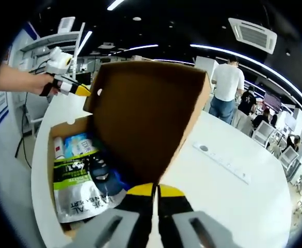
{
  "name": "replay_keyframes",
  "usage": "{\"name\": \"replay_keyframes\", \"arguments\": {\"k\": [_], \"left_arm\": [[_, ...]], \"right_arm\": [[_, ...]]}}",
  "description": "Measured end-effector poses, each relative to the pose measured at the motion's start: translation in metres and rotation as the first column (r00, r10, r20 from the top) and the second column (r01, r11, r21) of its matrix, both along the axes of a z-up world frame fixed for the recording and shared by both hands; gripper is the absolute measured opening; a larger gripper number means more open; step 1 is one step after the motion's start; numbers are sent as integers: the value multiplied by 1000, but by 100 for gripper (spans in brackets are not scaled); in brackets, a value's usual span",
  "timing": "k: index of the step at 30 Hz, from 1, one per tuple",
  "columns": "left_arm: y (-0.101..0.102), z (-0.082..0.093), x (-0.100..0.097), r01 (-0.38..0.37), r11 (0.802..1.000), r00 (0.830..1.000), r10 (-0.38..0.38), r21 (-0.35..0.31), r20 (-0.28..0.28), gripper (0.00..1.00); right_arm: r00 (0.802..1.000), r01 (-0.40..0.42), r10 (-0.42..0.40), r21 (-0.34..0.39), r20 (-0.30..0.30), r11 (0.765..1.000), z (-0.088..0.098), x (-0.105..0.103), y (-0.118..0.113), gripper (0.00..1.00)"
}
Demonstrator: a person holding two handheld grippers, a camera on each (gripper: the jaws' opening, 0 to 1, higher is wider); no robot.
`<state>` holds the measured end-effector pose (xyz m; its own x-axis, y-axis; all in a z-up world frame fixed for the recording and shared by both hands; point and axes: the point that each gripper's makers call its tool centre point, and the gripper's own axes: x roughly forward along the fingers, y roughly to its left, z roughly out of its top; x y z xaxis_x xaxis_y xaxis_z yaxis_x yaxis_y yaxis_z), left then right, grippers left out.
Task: Operate the shoe box by opening the lid, removing the specified soft item, and placing it in the target area until the item is outside and the box remains undamaged.
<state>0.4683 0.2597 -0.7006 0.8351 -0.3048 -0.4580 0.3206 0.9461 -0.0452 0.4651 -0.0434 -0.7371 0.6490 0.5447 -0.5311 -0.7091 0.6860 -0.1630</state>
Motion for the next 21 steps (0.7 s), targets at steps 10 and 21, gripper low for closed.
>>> {"name": "replay_keyframes", "arguments": {"k": [10, 21], "left_arm": [[1, -21, -9, -28, 999, 999, 27, -22, -35, 11], [-4, -29, -6, -34, 999, 999, 33, -22, -43, 5]], "right_arm": [[1000, 4, -4, 5, -2, 1000, 0, 1, 0, 0], [1000, 13, -13, 14, -5, 1000, 1, 3, 0, 0]]}}
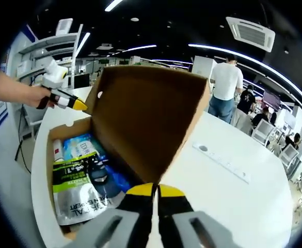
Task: Operate the shoe box by opening the lid, removing the specified soft item, and placing it in the target area until the item is outside and the box remains undamaged.
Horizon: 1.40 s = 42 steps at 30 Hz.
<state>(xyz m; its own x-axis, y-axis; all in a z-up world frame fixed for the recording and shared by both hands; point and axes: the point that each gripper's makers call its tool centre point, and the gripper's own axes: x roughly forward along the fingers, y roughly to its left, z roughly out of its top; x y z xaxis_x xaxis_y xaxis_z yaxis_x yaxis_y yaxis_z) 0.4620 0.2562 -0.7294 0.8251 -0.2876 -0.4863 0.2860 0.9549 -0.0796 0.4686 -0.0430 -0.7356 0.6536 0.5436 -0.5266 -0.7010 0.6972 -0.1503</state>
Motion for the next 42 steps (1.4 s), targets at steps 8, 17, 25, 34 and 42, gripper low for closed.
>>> {"name": "replay_keyframes", "arguments": {"k": [8, 17, 25, 34, 42], "left_arm": [[-3, -1, 3, 14, 1000, 1000, -14, 1, 0, 1], [-3, 1, 7, 21, 1000, 1000, -21, 3, -9, 1], [-3, 1, 10, 12, 1000, 1000, -12, 11, -14, 1], [-1, 1, 16, -7, 1000, 1000, 7, -11, -24, 1], [0, -1, 22, -26, 999, 999, 25, -35, -26, 1]], "right_arm": [[1000, 12, -12, 16, -6, 1000, 0, 3, 0, 0], [998, 48, -46, 69, -36, 996, 1, 8, -2, 0], [994, 92, -83, 119, -72, 989, 1, 12, -2, 0], [992, 105, -96, 123, -78, 987, 1, 17, -2, 0], [991, 117, -107, 122, -85, 986, 0, 23, -3, 0]]}}
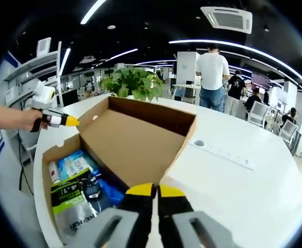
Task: Operate the shoe box by opening the lid, removing the specified soft item, and placing it in the target area until the item is outside and the box remains undamaged.
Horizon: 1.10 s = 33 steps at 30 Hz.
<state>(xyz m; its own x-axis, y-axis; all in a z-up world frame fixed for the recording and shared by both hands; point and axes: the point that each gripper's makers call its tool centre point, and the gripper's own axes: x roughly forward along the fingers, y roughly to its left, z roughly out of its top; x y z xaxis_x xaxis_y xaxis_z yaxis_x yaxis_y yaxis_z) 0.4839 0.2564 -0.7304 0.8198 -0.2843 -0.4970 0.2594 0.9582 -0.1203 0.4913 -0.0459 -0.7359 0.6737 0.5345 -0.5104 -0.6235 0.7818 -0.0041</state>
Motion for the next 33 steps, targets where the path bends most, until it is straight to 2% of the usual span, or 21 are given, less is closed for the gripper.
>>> {"name": "replay_keyframes", "arguments": {"k": [16, 20, 33], "left_arm": [[0, -5, 9, -23, 1000, 1000, 23, -13, -19, 1], [1, -7, 11, -43, 998, 999, 42, -39, -25, 1], [-1, -12, 13, -67, 996, 996, 64, -58, -54, 1]], "right_arm": [[1000, 14, -14, -2, -26, 1000, -7, 11, -1, 0], [999, 18, -18, -1, -33, 1000, -9, 13, -1, 0], [997, 39, -37, 23, -64, 999, -14, 18, -2, 0]]}}
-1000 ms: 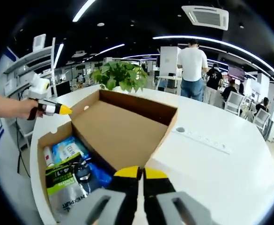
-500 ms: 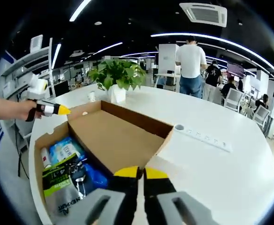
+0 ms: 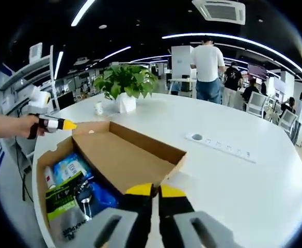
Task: Operate the shoe box by opening the lid, removing the specified soft item, and placing it in the target area until the item is outside and the box remains undamaged.
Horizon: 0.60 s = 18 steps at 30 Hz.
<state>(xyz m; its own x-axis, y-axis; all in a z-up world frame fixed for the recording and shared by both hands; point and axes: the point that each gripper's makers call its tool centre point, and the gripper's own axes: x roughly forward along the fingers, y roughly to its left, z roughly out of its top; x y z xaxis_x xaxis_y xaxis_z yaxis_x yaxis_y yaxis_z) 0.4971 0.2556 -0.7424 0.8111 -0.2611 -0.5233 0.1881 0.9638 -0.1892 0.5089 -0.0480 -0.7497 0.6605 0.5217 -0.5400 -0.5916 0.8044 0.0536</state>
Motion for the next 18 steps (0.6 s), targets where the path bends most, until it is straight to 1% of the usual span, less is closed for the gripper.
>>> {"name": "replay_keyframes", "arguments": {"k": [6, 11, 13, 16, 18], "left_arm": [[0, -1, 1, -26, 999, 999, 26, -38, -20, 2], [-1, 0, 0, -17, 1000, 1000, 17, -24, -11, 2], [-2, 0, -1, -15, 1000, 1000, 14, -21, -11, 2], [-3, 0, -5, 17, 999, 1000, -16, 36, -13, 2], [-1, 0, -9, 24, 997, 999, -23, 67, -23, 6]], "right_arm": [[1000, 9, -9, 12, -13, 1000, -2, 2, 0, 0], [1000, 11, -11, 16, -20, 1000, -1, 1, 0, 0], [999, 19, -18, 30, -29, 999, 1, 1, 1, 0], [999, 26, -24, 34, -38, 999, 2, 0, 2, 0], [999, 22, -20, 46, -41, 999, 5, -2, 2, 2]]}}
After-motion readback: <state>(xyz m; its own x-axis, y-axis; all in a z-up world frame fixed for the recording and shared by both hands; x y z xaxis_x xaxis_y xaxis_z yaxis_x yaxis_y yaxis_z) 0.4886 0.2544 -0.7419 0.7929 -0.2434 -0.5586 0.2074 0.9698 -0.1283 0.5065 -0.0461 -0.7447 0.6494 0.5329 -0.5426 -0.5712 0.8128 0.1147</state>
